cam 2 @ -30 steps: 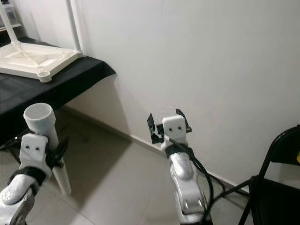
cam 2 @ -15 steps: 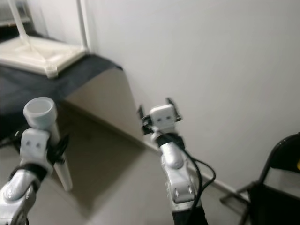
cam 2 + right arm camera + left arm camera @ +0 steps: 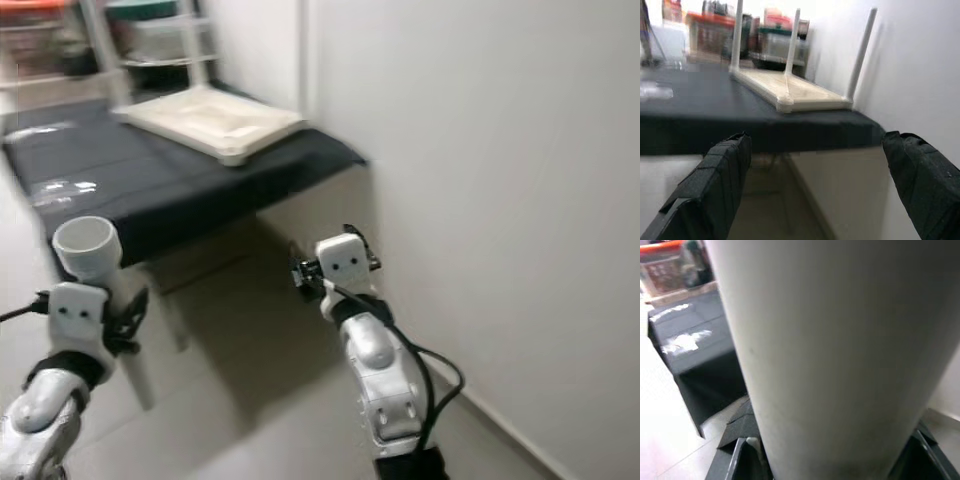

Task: Building children table

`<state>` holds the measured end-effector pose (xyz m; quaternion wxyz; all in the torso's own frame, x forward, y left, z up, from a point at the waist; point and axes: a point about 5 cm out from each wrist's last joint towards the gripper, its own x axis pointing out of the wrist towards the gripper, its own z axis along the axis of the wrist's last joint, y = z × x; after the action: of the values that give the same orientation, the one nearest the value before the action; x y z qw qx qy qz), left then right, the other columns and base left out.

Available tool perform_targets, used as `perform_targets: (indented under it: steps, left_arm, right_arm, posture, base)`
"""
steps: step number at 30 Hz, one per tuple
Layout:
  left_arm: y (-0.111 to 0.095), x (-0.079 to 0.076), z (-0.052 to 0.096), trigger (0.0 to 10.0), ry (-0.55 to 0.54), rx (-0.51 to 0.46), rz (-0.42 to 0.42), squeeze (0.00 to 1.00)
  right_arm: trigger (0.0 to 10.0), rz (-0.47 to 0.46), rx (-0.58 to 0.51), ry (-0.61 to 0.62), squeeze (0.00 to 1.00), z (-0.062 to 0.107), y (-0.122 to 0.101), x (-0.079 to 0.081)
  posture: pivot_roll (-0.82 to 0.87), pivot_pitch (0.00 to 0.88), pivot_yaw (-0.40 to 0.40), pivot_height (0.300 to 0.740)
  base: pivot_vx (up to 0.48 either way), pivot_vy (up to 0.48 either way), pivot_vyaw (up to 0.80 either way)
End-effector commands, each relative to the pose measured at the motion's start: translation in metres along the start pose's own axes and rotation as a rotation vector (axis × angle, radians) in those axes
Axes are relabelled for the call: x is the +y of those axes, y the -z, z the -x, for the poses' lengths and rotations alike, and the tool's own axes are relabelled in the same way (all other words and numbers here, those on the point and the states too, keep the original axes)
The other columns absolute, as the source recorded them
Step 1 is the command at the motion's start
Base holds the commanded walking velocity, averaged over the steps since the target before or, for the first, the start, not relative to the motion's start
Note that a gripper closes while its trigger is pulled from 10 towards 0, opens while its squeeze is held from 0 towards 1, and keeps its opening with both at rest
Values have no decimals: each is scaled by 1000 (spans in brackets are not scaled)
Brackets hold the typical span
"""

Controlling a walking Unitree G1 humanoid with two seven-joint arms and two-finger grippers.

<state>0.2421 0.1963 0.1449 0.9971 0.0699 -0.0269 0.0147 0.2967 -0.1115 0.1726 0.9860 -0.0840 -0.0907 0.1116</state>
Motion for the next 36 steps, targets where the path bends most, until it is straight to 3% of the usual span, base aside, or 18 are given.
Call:
perform_targets:
  steps: [1,13,30,36]
  left_arm:
    - [-6,0,-4,10000,1,-31,-5,0]
    - [-13,5,-8,10000,-16,-66,-24,0]
    - [-16,4,-10,10000,-19,-77,-4,0]
    - [-22,11,-12,10000,-75,-106,129,0]
  right_arm:
    - [10000,-26,17,2,0,-1,2,-1]
    - [10000,-99,13,3,0,-12,-5,-1]
    - [10000,-223,41,-151,0,-21,-8,15]
    - [10000,-230,54,-151,0,-21,-5,15]
  posture:
    - [-63,0,-33,740]
    - [-52,0,-37,740]
    - [-36,0,-41,740]
    - [-31,0,-41,740]
  base:
    - [480,0,0]
    - [480,0,0]
    - [431,0,0]
    - [0,0,0]
